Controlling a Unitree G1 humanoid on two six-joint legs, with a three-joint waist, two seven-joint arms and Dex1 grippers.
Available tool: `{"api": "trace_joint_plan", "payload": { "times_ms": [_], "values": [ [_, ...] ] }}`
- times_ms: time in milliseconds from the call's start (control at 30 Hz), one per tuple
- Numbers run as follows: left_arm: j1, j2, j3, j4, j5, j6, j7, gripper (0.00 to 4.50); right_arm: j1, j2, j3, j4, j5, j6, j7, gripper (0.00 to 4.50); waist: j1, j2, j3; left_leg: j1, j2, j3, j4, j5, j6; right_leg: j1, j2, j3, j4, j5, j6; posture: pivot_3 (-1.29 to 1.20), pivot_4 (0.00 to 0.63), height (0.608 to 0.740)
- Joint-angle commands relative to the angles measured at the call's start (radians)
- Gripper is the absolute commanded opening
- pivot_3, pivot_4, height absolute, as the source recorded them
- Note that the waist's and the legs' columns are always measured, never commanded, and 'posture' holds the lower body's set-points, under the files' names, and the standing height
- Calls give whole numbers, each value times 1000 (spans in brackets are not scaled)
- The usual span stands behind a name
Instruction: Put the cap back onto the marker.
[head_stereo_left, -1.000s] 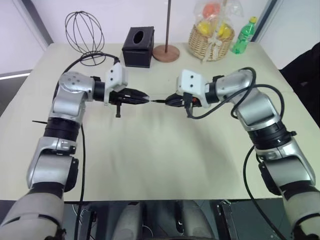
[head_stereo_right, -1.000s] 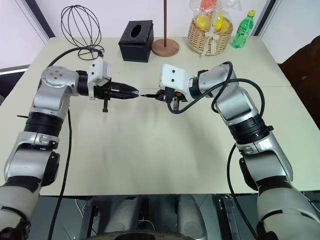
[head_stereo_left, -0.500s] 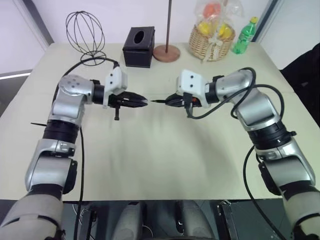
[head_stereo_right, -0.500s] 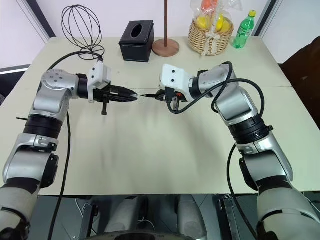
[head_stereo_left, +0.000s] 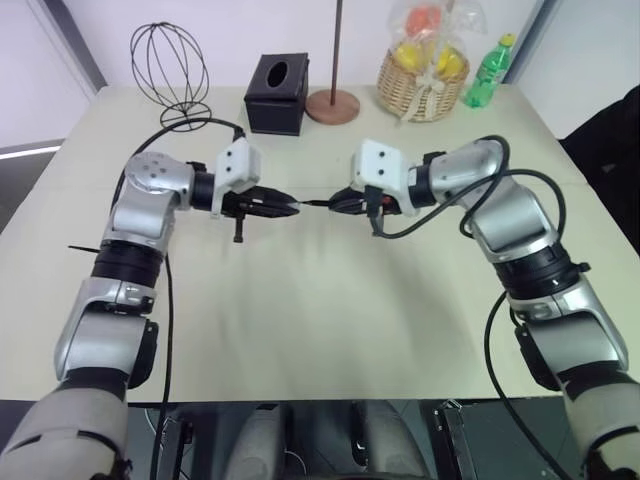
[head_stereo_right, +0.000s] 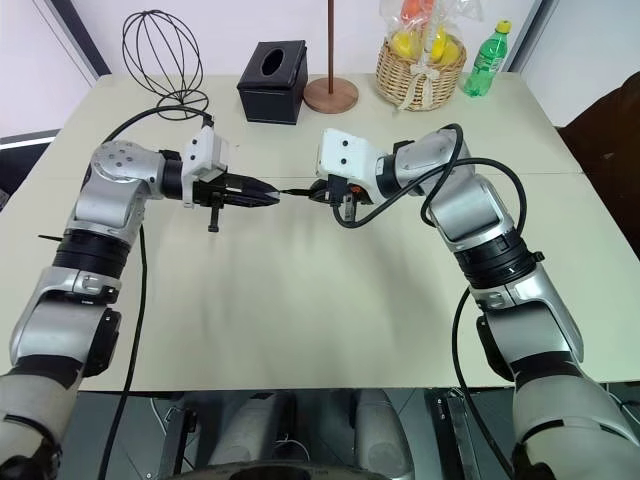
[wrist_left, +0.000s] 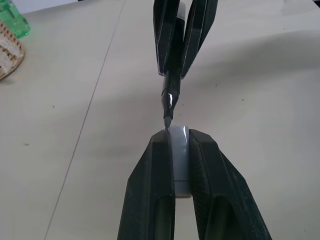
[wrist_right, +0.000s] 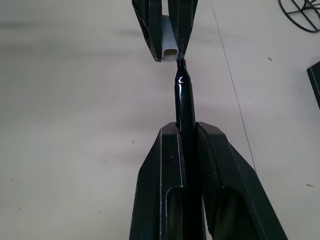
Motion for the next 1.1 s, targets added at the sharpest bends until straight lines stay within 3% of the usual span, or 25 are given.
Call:
{"api": "trace_joint_plan", "payload": {
  "times_ms": [33, 1100],
  "values": [
    [-26, 19, 19, -12, 0, -16, 4, 61, -3, -3, -14, -20, 0, -11, 2, 0, 0, 0, 0, 0, 0, 0, 0, 0, 0, 0, 0, 0, 0, 0, 0, 0, 150, 740],
    [-13, -18, 8, -37, -7, -11, 21, 61, -9, 19, -8, -23, 0, -10, -2, 0, 0, 0, 0, 0, 0, 0, 0, 0, 0, 0, 0, 0, 0, 0, 0, 0, 150, 740]
  ]
}}
